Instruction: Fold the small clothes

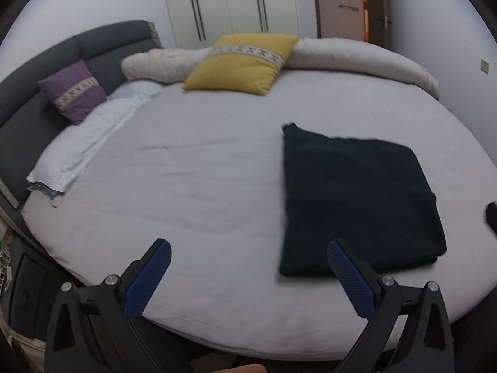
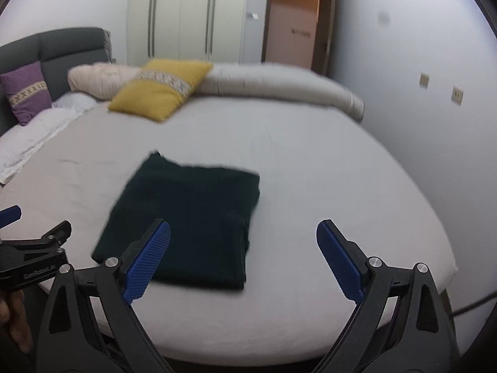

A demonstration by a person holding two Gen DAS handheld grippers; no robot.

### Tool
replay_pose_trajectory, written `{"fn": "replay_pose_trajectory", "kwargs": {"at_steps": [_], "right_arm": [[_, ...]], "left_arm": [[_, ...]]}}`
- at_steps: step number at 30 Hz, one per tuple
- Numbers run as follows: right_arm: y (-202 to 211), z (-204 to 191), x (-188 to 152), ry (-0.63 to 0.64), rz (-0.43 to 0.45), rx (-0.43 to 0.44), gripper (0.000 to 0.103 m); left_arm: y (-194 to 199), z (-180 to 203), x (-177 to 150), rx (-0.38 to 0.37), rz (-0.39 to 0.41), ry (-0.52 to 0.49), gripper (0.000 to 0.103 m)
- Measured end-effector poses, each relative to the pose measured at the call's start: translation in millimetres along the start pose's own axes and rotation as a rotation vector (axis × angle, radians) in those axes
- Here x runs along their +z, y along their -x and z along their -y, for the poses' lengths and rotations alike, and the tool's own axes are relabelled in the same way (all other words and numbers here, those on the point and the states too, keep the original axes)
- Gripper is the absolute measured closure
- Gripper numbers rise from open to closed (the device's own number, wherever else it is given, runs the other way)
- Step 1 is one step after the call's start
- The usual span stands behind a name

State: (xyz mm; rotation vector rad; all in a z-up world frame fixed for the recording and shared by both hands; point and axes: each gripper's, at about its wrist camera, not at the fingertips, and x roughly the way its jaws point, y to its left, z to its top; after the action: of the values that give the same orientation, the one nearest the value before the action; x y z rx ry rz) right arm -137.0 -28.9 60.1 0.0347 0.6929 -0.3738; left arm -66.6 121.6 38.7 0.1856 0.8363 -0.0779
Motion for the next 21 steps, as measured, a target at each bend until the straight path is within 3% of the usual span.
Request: {"fn": "replay_pose_trajectory", "kwargs": {"at_steps": [7,21], "right_arm": [[-47,-1,-26,-0.024,-0.114,-0.01,0.007],[-30,1,-22,0.001,-0.119,-0.019,0.007]], "left_arm": [[-7,11,-6,-0.048,-0.035,-0.004,0.0],[-4,11,-4,-0.115,-0.022,0.017,0.0]]}}
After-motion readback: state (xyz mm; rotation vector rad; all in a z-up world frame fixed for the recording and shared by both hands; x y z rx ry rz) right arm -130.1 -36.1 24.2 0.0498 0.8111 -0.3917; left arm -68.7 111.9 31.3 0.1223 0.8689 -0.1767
